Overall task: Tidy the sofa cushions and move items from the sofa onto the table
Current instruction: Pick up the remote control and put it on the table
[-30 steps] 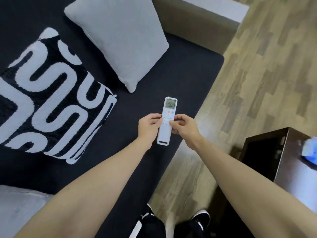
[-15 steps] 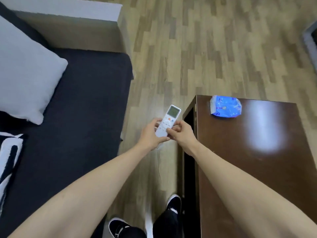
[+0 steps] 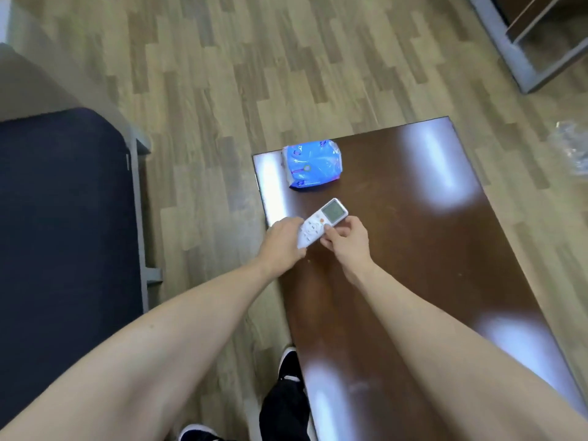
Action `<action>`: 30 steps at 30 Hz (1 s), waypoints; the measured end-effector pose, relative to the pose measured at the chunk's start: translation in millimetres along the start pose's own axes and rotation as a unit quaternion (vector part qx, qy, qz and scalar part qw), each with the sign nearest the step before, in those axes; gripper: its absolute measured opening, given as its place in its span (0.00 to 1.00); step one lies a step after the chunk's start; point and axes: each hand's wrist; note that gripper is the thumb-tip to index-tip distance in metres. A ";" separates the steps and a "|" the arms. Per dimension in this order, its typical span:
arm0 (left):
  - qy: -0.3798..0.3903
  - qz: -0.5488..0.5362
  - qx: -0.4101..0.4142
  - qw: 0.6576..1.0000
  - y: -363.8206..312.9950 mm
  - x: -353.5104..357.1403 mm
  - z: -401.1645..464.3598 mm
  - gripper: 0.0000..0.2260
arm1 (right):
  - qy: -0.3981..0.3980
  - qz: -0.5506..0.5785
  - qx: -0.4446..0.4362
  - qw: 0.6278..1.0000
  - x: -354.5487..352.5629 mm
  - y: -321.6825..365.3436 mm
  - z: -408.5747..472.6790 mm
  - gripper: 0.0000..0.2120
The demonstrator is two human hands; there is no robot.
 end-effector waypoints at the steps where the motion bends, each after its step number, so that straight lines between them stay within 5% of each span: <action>1: 0.002 0.018 0.009 1.000 -5.6 3.6 8.5 0.21 | -0.025 -0.002 0.000 1.000 -7.4 -0.9 9.1 0.08; 11: 0.066 0.125 0.056 0.988 -27.7 50.5 81.5 0.22 | -0.154 -0.091 -0.011 0.984 -50.5 -22.0 75.5 0.11; 30: 0.066 0.172 0.091 0.979 -31.1 81.2 104.2 0.20 | -0.215 -0.184 0.058 0.957 -71.7 -38.4 111.2 0.13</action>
Point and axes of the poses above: each hand's wrist, its own z-axis towards the middle knuckle, its own x-axis out of the palm, y = z × x, and after that the axes turned 1 degree about -z, right-handed
